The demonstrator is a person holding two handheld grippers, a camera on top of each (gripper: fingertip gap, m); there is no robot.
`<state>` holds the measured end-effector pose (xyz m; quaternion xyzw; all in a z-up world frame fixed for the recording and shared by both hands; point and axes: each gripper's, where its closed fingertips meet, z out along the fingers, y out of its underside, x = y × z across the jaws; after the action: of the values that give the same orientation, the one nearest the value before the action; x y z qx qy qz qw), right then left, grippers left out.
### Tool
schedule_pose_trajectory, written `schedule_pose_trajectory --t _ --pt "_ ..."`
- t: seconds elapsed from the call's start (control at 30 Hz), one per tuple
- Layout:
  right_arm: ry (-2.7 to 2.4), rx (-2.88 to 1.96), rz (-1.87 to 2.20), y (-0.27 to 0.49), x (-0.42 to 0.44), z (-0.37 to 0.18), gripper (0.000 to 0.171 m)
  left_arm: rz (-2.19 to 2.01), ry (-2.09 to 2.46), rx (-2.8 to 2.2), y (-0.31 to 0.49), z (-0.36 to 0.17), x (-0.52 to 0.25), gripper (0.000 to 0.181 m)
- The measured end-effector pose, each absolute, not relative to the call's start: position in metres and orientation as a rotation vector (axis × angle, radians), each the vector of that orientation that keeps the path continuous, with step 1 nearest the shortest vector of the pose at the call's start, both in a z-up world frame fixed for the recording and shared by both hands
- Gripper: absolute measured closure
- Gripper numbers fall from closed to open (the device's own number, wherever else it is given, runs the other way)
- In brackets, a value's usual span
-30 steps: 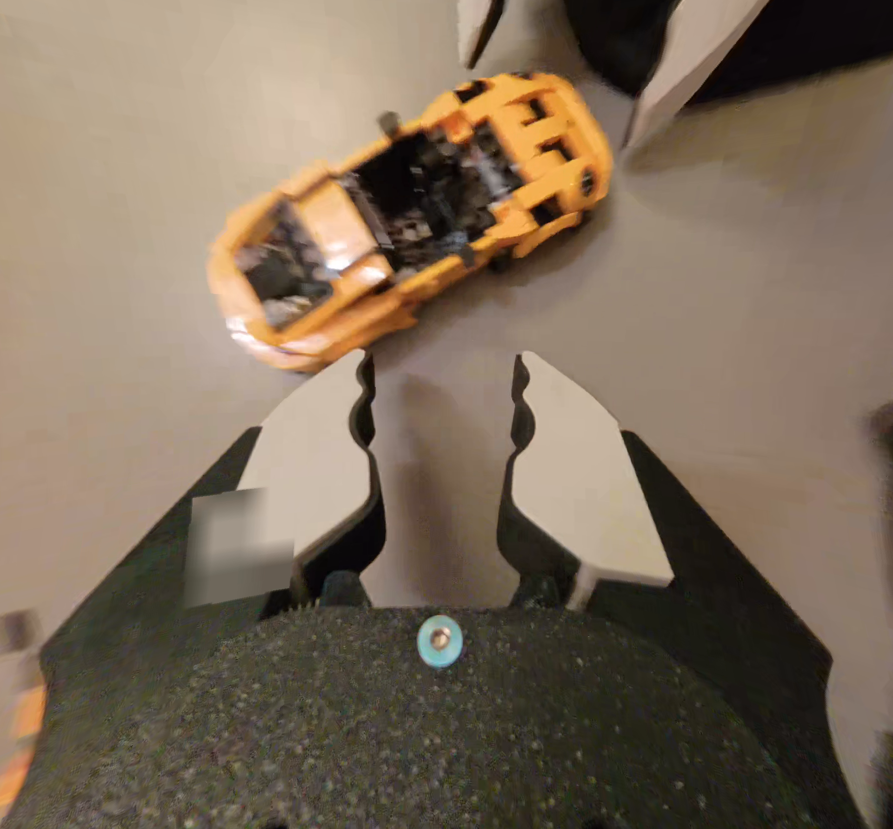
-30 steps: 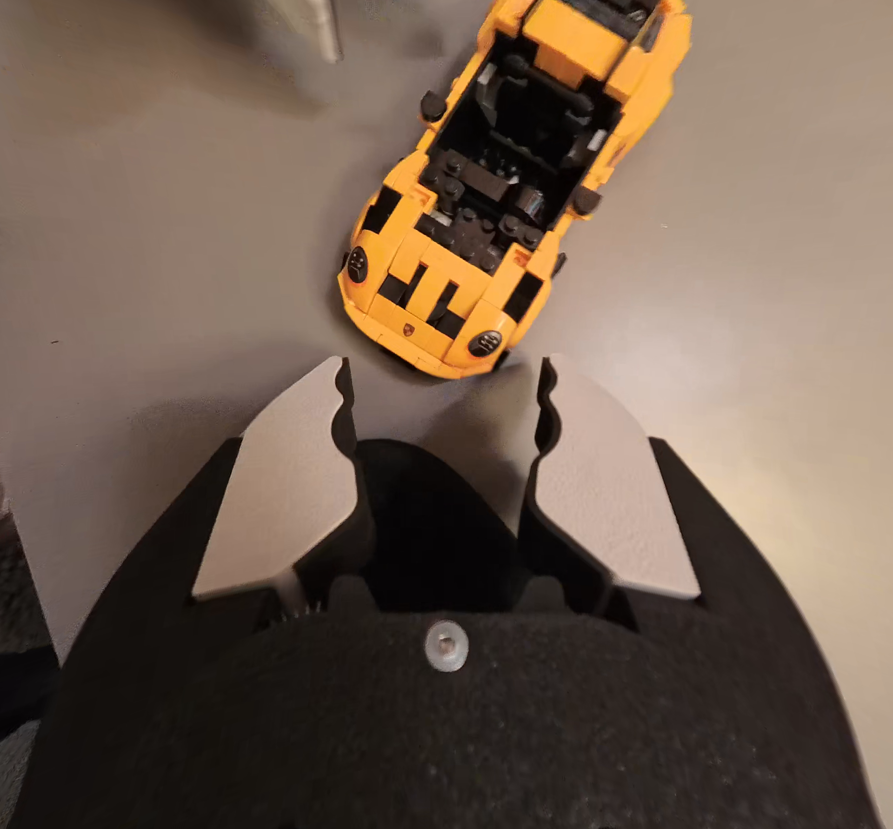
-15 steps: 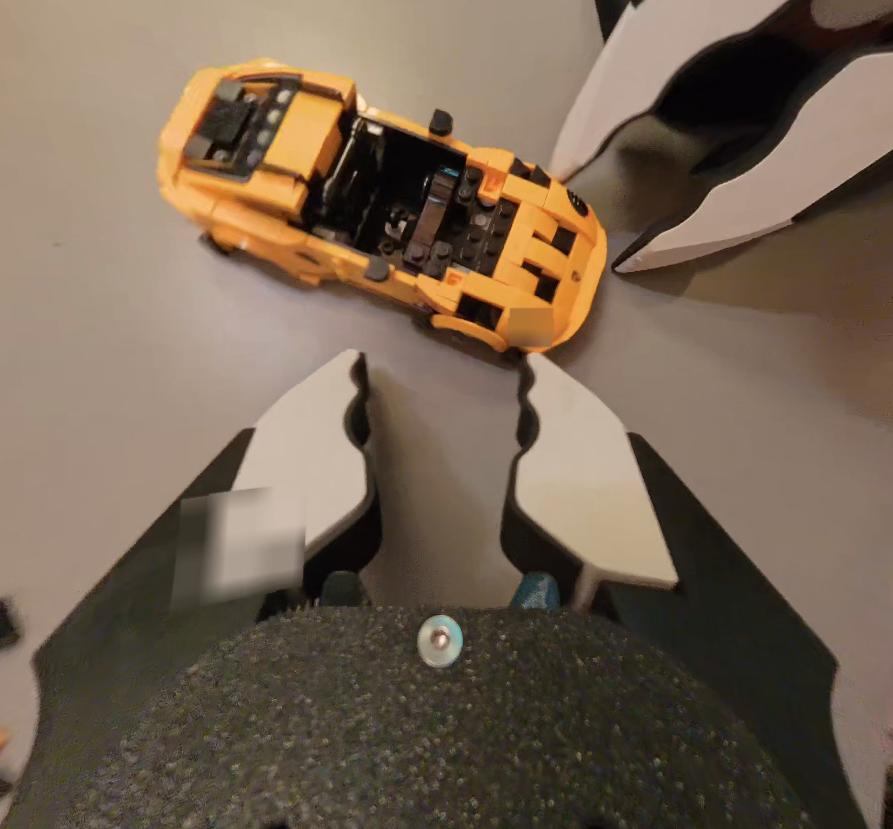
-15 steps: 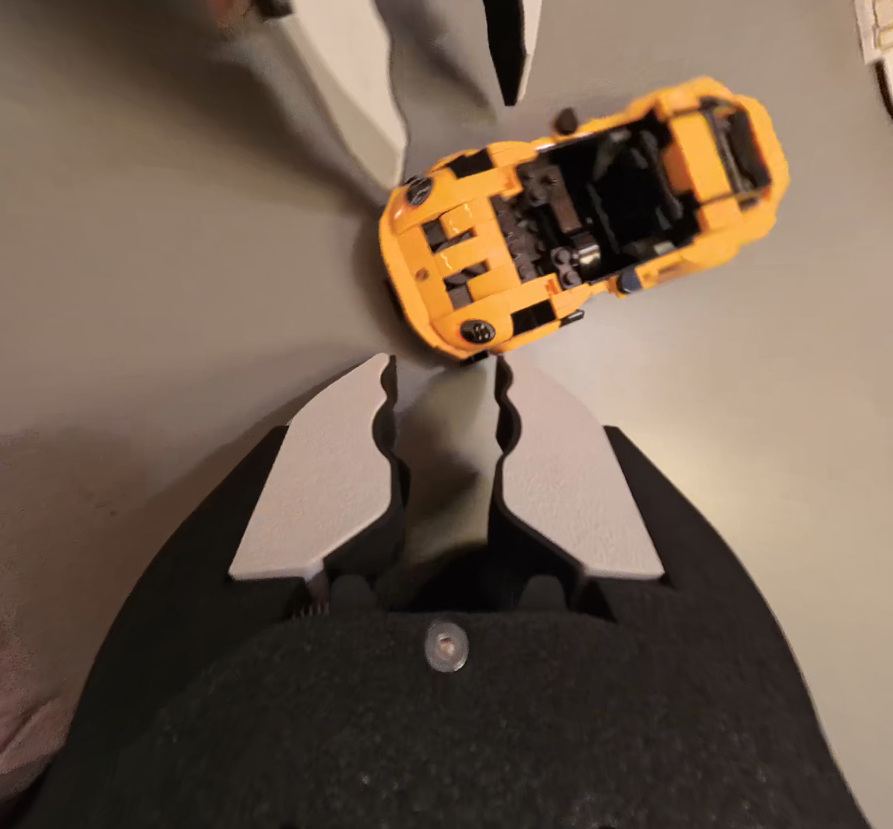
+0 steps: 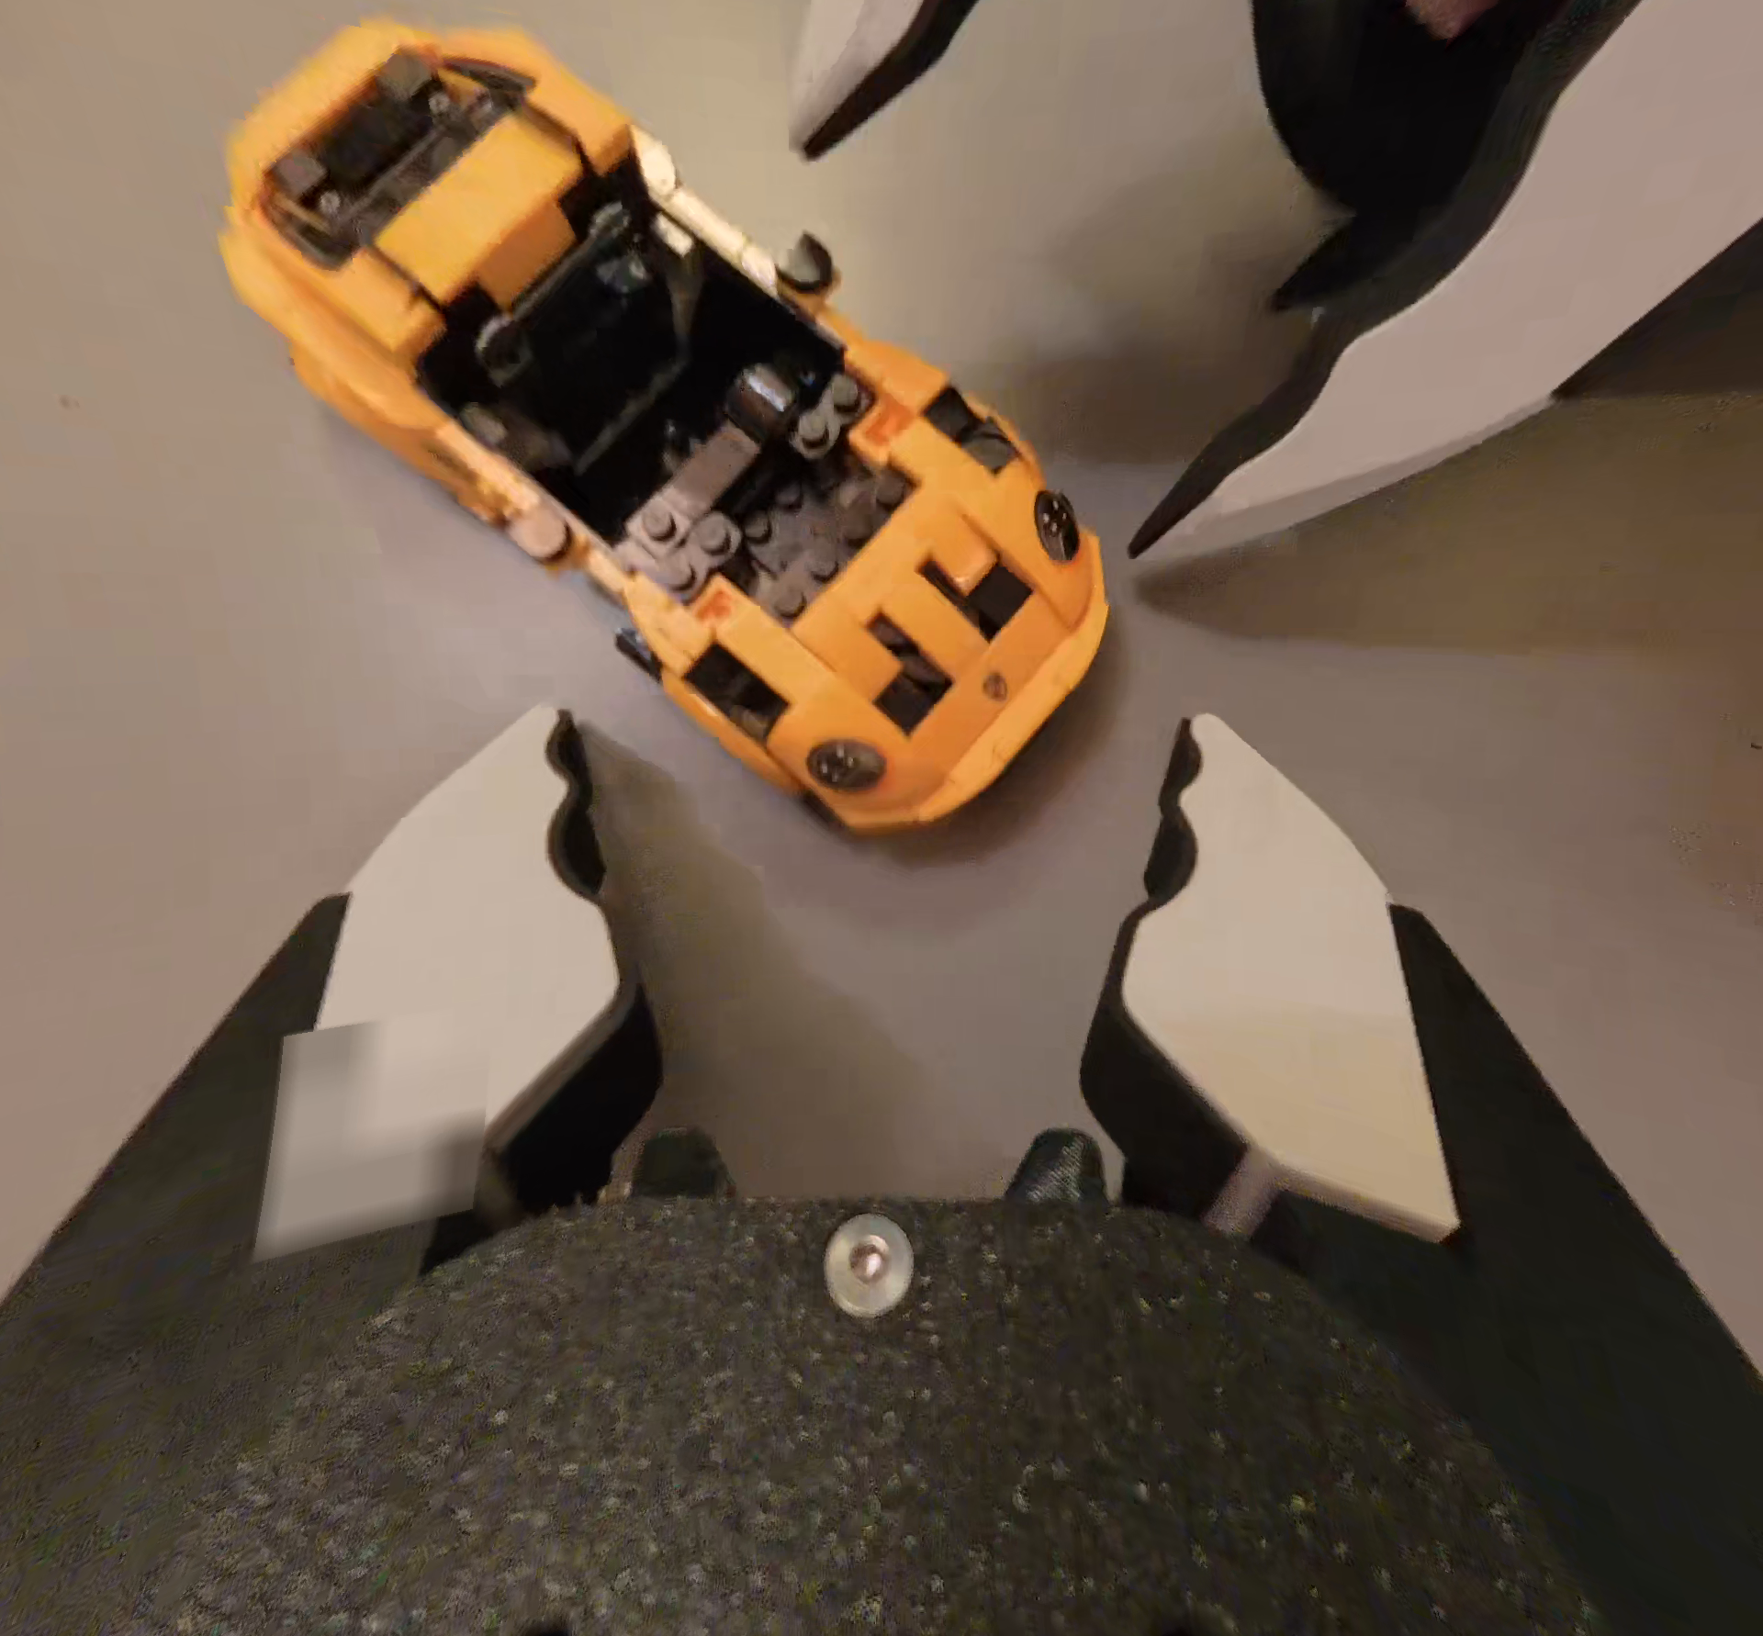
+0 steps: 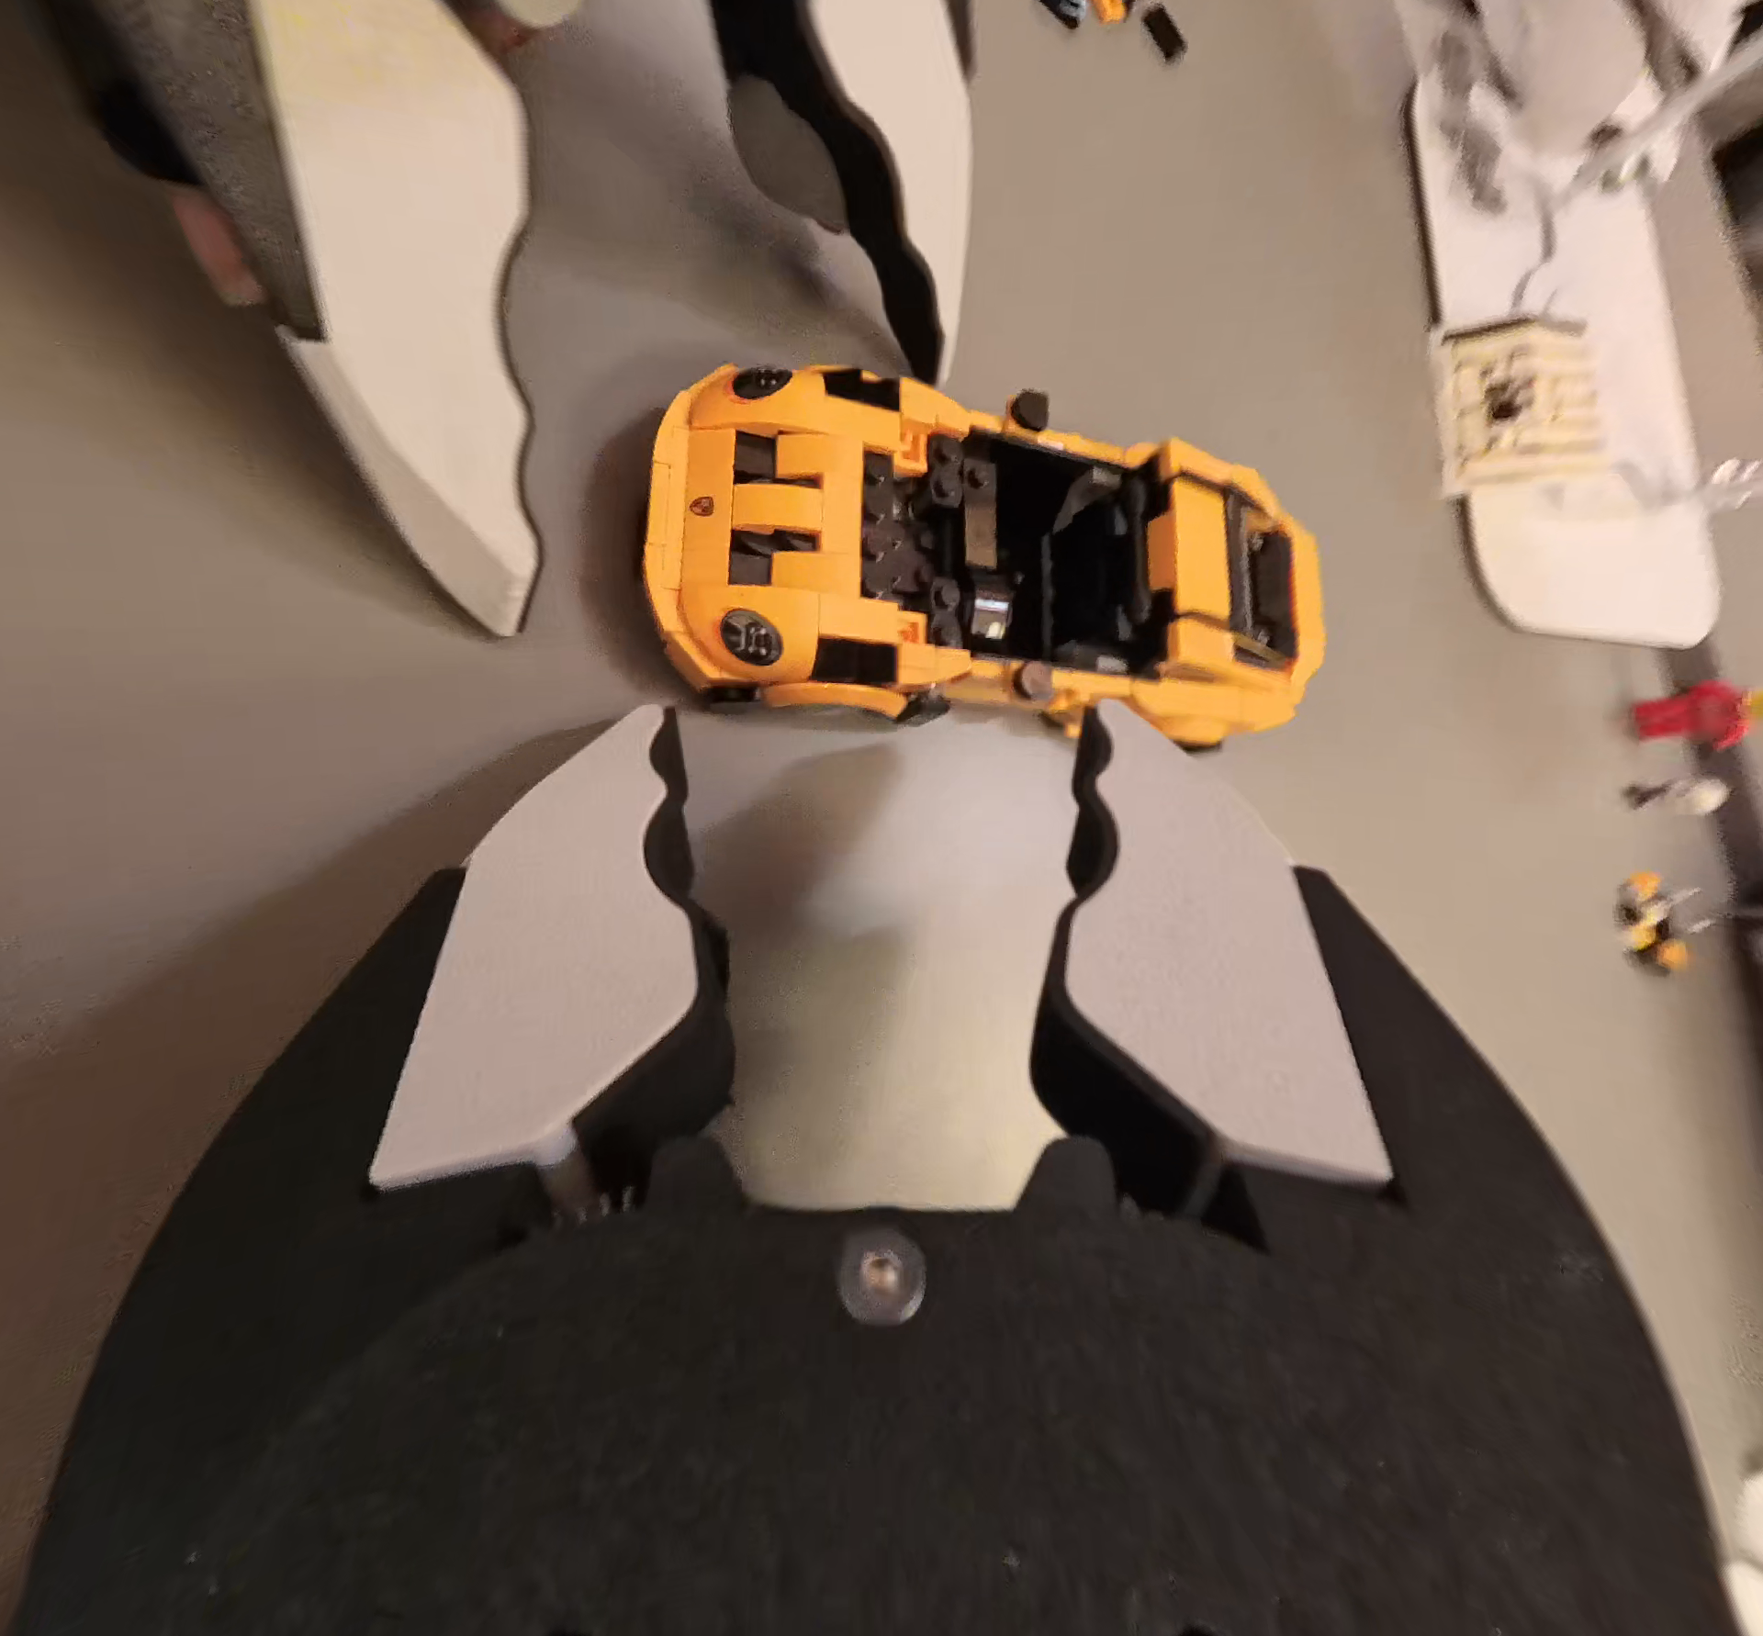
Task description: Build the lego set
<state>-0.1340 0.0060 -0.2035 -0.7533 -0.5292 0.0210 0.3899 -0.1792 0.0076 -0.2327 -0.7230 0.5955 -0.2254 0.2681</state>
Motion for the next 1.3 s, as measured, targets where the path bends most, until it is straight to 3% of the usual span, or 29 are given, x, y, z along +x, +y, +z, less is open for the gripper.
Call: schedule_pose_trajectory --t 0.03,0.1,0.3,0.43,0.5,0.67,0.73,0.83,0.97,1.07,1.13,1.27,1.3 --pt "-1.39 -1.878 0.036 0.007 -0.136 -0.203 0.096 -0.609 1.644 -1.937 0.009 -0.231 -0.178 0.079" --pt "-1.448 -1.838 0.027 0.008 -0.141 -0.204 0.099 -0.604 1.75 -1.857 0.015 -0.228 -0.178 0.1" --pt "-1.363 -1.788 0.181 0.026 -0.138 -0.183 0.101 -0.727 2.041 -1.602 0.034 -0.228 -0.187 0.105" --pt "-1.188 -1.854 0.283 0.069 -0.106 -0.175 0.088 -0.85 2.133 -1.483 0.045 -0.229 -0.197 0.106" --pt "-1.121 -1.904 0.371 0.088 -0.094 -0.181 0.081 -0.856 2.128 -1.493 0.055 -0.229 -0.204 0.115" --pt "-1.136 -1.985 0.669 0.102 -0.103 -0.198 0.072 -0.889 1.895 -1.688 0.075 -0.218 -0.223 0.1" --pt "-1.136 -1.989 0.691 0.105 -0.105 -0.201 0.078 -0.801 1.852 -1.766 0.072 -0.221 -0.226 0.099" --pt "-1.16 -2.004 0.618 0.1 -0.103 -0.207 0.089 -0.741 1.742 -1.951 0.055 -0.228 -0.213 0.077" --pt "-1.065 -2.06 0.489 0.104 -0.094 -0.211 0.109 -0.556 1.679 -1.96 0.059 -0.233 -0.203 0.073" --pt "-1.136 -2.089 0.397 0.095 -0.093 -0.222 0.114 -0.572 1.693 -1.897 0.064 -0.23 -0.202 0.092" --pt "-1.165 -2.084 0.403 0.09 -0.093 -0.221 0.115 -0.583 1.725 -1.812 0.071 -0.227 -0.207 0.095" --pt "-1.186 -2.056 0.508 0.079 -0.093 -0.214 0.134 -0.588 1.643 -1.798 0.096 -0.221 -0.232 0.101" --pt "-1.15 -2.035 0.482 0.085 -0.091 -0.21 0.128 -0.649 1.61 -1.797 0.096 -0.217 -0.234 0.101"
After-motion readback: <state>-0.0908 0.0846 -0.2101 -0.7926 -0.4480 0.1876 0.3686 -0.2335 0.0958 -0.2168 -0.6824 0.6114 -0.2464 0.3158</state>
